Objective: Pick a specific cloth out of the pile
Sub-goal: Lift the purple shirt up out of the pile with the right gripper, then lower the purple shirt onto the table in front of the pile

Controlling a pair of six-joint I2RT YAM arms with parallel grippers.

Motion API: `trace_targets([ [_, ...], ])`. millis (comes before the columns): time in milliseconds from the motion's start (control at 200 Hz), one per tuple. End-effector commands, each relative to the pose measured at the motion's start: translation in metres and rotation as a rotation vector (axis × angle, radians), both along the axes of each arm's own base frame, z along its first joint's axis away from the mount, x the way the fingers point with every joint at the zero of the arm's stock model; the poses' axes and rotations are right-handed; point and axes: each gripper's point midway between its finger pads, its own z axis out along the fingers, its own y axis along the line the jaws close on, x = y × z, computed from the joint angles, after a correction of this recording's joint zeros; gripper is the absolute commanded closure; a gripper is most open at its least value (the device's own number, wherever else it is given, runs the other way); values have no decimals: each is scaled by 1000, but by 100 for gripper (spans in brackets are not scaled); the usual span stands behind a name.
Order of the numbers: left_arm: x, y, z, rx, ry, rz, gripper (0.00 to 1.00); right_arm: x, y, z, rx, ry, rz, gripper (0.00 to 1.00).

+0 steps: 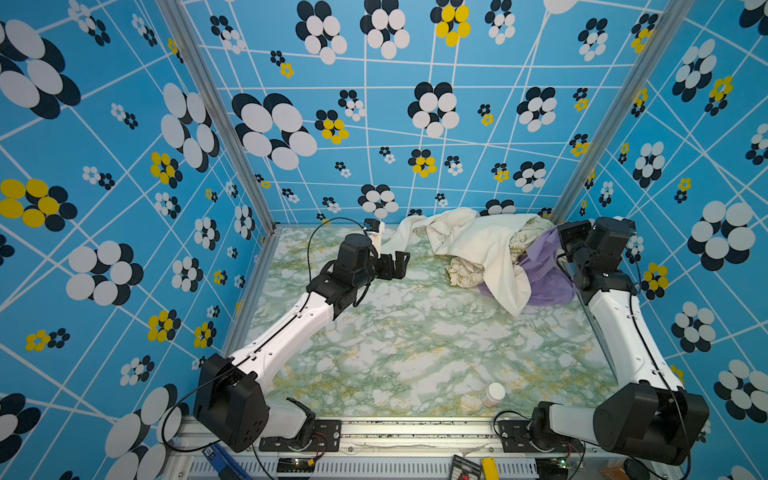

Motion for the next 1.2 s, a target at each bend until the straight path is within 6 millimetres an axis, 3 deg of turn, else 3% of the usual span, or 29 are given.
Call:
trace_targets([
  [0,-8,5,16,-1,-41,1,1,-5,5,88,-100,-241,22,100],
  [270,-15,9,16,13,-53,-3,1,-5,13,146,-210,-350,52,100],
  [335,-16,11,16,18,-54,-2,0,-3,24,159,-249,-368,90,100],
  [450,-18,13,16,23,-60,-2,0,12,57,157,-299,-344,227,100],
  [575,-19,14,16,28,-62,-5,0,30,116,126,-373,-242,456,100],
  [715,-20,17,17,32,-65,-4,0,29,186,58,-518,-60,731,100],
  [730,-19,17,16,32,-65,-4,0,24,206,49,-532,-44,787,100],
  [790,-19,18,16,33,-65,-6,0,14,236,15,-585,35,915,100],
  [875,-19,20,17,34,-66,-7,1,-1,264,-29,-648,148,1069,66],
  [950,-18,22,17,35,-64,-8,1,-8,267,-49,-655,230,1101,44],
  [1009,-17,23,17,35,-64,-11,1,-7,259,-55,-654,272,1061,33],
  [1119,-17,26,18,34,-64,-10,1,-3,232,-50,-711,289,912,13],
  [1194,-15,29,16,33,-58,-9,1,0,208,-44,-721,305,818,8],
])
